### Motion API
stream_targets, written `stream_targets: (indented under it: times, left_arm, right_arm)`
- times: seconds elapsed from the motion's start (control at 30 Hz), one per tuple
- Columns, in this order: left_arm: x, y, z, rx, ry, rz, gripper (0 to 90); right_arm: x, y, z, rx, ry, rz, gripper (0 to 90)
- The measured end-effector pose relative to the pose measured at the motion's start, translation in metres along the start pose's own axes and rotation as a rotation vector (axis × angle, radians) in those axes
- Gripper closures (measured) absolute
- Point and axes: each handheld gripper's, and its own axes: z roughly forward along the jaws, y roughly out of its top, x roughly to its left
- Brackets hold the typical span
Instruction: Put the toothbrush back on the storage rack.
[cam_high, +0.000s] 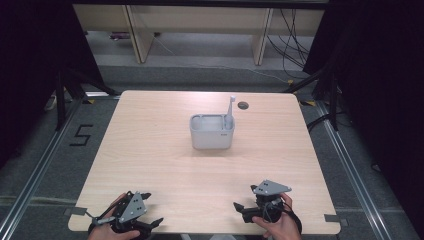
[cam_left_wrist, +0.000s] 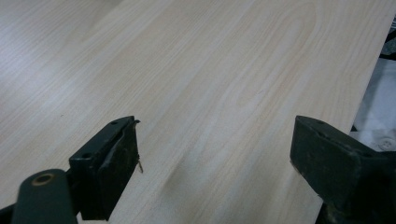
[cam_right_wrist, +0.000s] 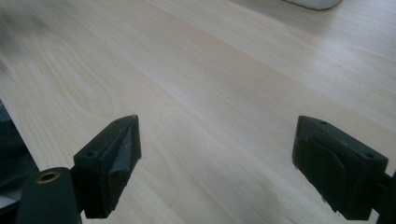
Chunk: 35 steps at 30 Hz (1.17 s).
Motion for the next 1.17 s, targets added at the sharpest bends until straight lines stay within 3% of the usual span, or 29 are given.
stream_targets:
  times: [0.03,0.1,0.13,0.37,0.4,0.47,0.63,0.7,0.8,0.9,0.97,1.03,1.1,1.17]
  left_arm:
    - [0.0012,0.0003,-0.0009,0.016,0.01,0.021,14.8]
    - [0.0018,0.0004,-0.0015,0.028,-0.002,0.022,14.8]
    - [0.0023,0.0005,-0.0016,0.03,0.002,0.029,14.8]
    - [0.0019,0.0004,-0.0014,0.029,0.002,0.024,14.8]
    - [0.0016,-0.0003,-0.0001,0.01,0.007,0.027,14.8]
    - [0.0017,0.0004,-0.0013,0.028,0.003,0.025,14.8]
    - [0.0012,0.0001,-0.0006,0.021,0.01,0.021,14.8]
    - [0.003,-0.0001,-0.0007,0.033,0.015,0.045,14.8]
    - [0.0021,-0.0005,0.0004,0.025,-0.005,0.029,14.8]
    - [0.0032,-0.0001,-0.0009,0.036,0.008,0.045,14.8]
    - [0.0019,-0.0001,-0.0004,0.021,0.011,0.026,14.8]
    - [0.0018,-0.0002,-0.0005,0.018,0.011,0.023,14.8]
    - [0.003,0.0,-0.0014,0.03,0.012,0.044,14.8]
    - [0.0015,0.0003,-0.0014,0.018,0.004,0.022,14.8]
  right_arm:
    - [-0.0002,-0.0005,-0.0004,0.018,0.017,0.01,16.5]
    - [0.0018,-0.002,-0.002,0.012,-0.019,0.004,16.5]
    - [0.0023,-0.0028,-0.0021,0.016,0.0,0.005,16.5]
    - [0.0029,-0.0055,-0.0039,0.025,-0.002,-0.004,16.5]
    - [0.0031,-0.006,-0.0049,0.027,-0.008,0.002,16.5]
    - [0.0034,-0.0066,-0.0051,0.024,-0.015,0.006,16.5]
    - [0.0032,-0.0072,-0.0043,0.027,-0.001,-0.001,16.5]
    - [0.0037,-0.0073,-0.0043,0.034,0.002,0.0,16.5]
    - [0.0061,-0.0077,-0.0052,0.036,-0.015,0.0,16.5]
    - [0.0045,-0.0079,-0.0038,0.041,0.001,-0.015,16.5]
    - [0.0035,-0.0084,-0.0029,0.036,-0.014,-0.029,16.5]
    - [0.004,-0.008,-0.0028,0.042,-0.014,-0.018,16.5]
    - [0.0047,-0.008,-0.0021,0.046,-0.003,-0.006,16.5]
    - [0.0047,-0.0078,-0.0024,0.046,-0.014,-0.004,16.5]
